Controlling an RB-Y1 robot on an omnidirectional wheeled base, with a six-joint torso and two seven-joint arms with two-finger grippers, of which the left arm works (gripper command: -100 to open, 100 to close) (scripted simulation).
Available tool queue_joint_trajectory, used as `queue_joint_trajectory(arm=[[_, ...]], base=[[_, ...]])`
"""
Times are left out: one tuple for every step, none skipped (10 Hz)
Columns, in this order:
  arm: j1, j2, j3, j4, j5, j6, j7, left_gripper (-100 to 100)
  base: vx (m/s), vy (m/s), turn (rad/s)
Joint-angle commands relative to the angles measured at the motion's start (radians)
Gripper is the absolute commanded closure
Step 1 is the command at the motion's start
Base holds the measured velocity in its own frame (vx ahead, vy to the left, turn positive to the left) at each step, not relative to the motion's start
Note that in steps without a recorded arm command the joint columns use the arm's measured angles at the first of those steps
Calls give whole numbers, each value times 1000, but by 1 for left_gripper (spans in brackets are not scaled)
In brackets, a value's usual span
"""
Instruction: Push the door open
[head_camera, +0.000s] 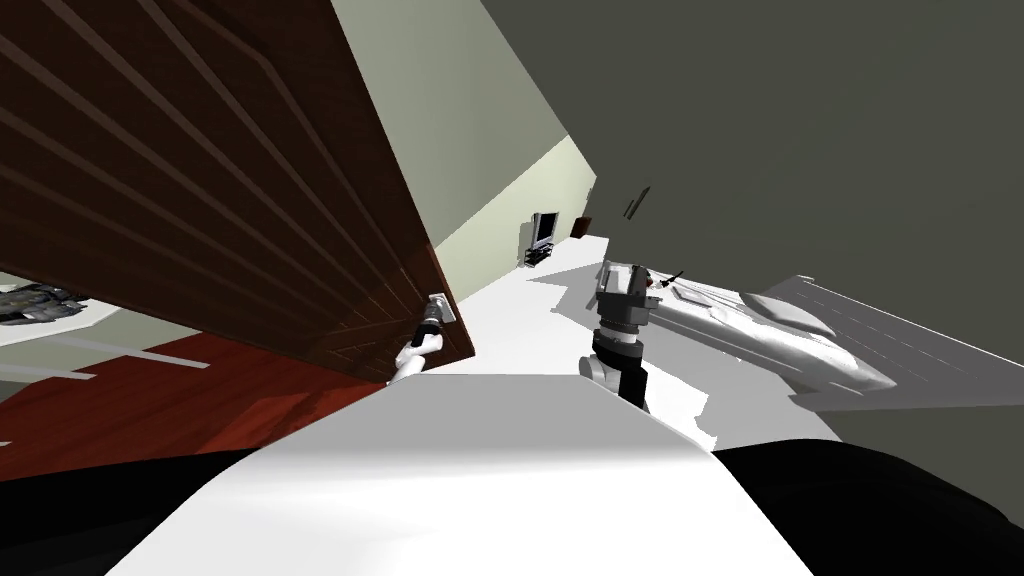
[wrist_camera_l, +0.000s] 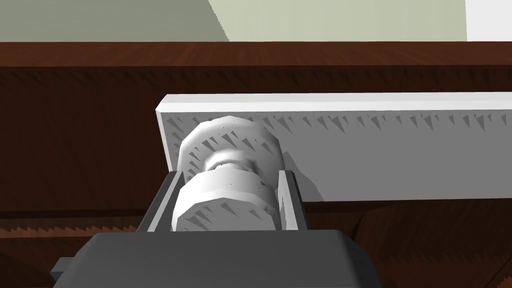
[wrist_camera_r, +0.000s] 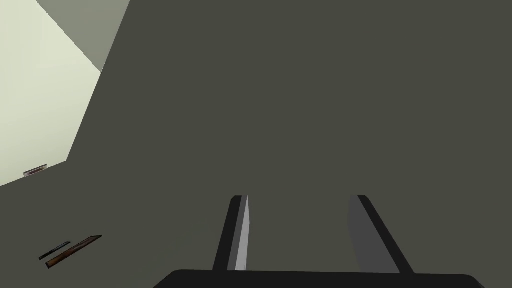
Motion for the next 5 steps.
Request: queue_joint_trajectory(arm=[[0,0,0,0,0,0,0,100],[-3,5,19,4,4,-4,-4,100],[-3,6,27,7,5,-4,-6,100],[-3,8,37,10,7,-5,-9,100],[-4,9,49,13,9,-7,-12,100]], base=[[87,-34,41],[139,-39,52],[221,-45,74],[217,-13,50],[225,-7,56]])
